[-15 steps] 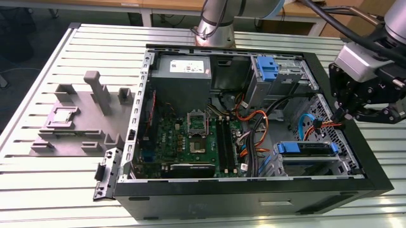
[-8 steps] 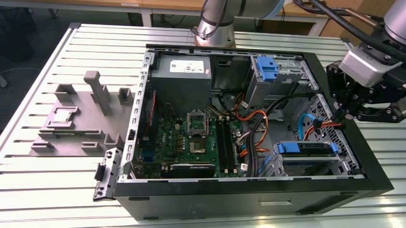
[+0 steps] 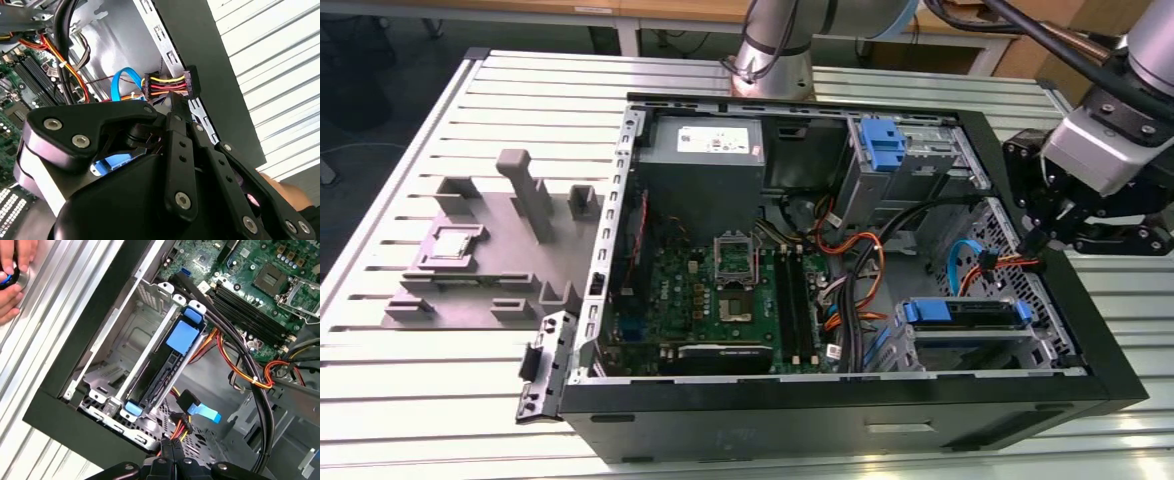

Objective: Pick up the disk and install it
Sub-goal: 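Insert the first disk wire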

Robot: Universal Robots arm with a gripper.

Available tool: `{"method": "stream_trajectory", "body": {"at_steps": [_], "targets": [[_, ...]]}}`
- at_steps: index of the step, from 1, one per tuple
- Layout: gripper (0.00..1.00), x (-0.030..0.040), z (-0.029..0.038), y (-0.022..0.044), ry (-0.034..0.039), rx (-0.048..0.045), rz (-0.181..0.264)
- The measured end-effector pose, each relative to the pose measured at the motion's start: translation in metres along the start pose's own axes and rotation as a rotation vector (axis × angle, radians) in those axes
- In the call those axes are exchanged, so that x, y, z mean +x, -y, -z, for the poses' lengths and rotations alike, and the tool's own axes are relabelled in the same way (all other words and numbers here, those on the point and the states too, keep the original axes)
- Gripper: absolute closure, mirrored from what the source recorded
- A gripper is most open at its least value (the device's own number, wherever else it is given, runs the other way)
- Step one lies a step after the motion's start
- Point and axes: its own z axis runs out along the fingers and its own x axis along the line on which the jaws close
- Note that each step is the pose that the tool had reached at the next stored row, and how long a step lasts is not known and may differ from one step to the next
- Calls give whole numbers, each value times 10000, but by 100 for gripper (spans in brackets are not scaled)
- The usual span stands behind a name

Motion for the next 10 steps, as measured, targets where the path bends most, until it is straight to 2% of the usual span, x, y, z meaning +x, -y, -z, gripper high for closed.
{"method": "stream_trajectory", "body": {"at_steps": [3, 6, 10], "targets": [[88, -4, 21, 5, -41, 67, 51], [88, -8, 24, 8, -157, 83, 182], [88, -9, 22, 8, -171, 140, 687]]}}
